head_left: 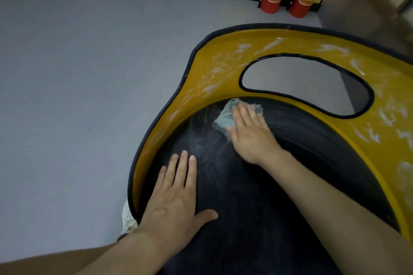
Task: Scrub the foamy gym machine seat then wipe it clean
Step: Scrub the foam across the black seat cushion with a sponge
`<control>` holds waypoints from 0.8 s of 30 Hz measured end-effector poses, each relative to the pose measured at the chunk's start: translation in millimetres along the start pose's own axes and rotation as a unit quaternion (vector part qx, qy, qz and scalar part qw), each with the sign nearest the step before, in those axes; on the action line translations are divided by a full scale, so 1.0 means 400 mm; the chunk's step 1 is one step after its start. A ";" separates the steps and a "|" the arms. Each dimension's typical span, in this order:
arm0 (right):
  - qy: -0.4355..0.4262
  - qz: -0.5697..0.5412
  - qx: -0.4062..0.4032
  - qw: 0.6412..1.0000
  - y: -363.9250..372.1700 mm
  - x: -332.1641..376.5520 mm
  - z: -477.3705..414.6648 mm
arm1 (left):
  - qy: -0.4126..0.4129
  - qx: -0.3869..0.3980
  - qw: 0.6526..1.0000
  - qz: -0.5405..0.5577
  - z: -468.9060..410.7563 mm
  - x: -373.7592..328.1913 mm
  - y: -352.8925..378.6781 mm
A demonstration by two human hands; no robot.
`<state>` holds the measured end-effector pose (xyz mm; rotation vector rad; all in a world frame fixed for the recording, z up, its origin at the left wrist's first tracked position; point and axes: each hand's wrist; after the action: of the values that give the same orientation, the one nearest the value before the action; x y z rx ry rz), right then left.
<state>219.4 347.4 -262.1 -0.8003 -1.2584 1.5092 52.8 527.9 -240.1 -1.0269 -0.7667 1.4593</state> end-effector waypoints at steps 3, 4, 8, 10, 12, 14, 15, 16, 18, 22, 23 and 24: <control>0.078 -0.016 -0.017 0.997 -0.011 -0.143 -0.027 | 0.006 0.003 1.000 -0.002 -0.012 -0.005 -0.009; 0.098 -0.015 -0.028 0.995 -0.009 -0.189 -0.010 | 0.006 0.004 1.000 0.001 -0.019 -0.007 -0.013; 0.207 -0.057 -0.034 0.976 0.017 -0.392 0.102 | 0.004 0.009 1.000 0.007 -0.038 -0.013 -0.020; 0.239 -0.077 -0.029 0.968 0.031 -0.467 0.184 | 0.007 0.008 1.000 0.006 -0.039 -0.012 -0.017; 0.263 -0.101 -0.019 0.959 0.043 -0.495 0.281 | 0.013 0.005 1.000 0.006 -0.037 -0.010 -0.012; 0.272 -0.108 -0.024 0.956 0.061 -0.484 0.378 | 0.019 -0.002 1.000 -0.001 -0.034 -0.009 -0.009; 0.274 -0.097 -0.030 0.956 0.079 -0.470 0.422 | 0.021 -0.005 1.000 -0.007 -0.034 -0.010 -0.008; 0.267 -0.083 -0.033 0.960 0.102 -0.457 0.466 | 0.022 -0.006 1.000 -0.013 -0.035 -0.013 -0.007; 0.250 -0.035 -0.021 0.967 0.132 -0.395 0.556 | 0.027 -0.003 0.999 -0.023 -0.037 -0.022 -0.005; 0.111 0.013 -0.065 0.992 0.206 -0.121 0.722 | 0.047 0.003 0.998 -0.033 -0.044 -0.053 0.004; 0.060 0.021 -0.069 0.996 0.225 -0.036 0.749 | 0.053 0.006 0.998 -0.035 -0.044 -0.060 0.006; 0.025 0.023 -0.066 0.997 0.243 0.041 0.766 | 0.058 0.007 0.998 -0.037 -0.044 -0.067 0.008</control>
<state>-91.6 265.6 -278.6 -0.9535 -1.3205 1.4445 66.8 499.4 -245.3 -1.0526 -0.7026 1.3283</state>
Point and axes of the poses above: each hand's wrist, its own z-axis away from the middle knuckle, its own y-axis out of the palm, x = y × z, and after that the axes turned 1 degree about z, right-handed
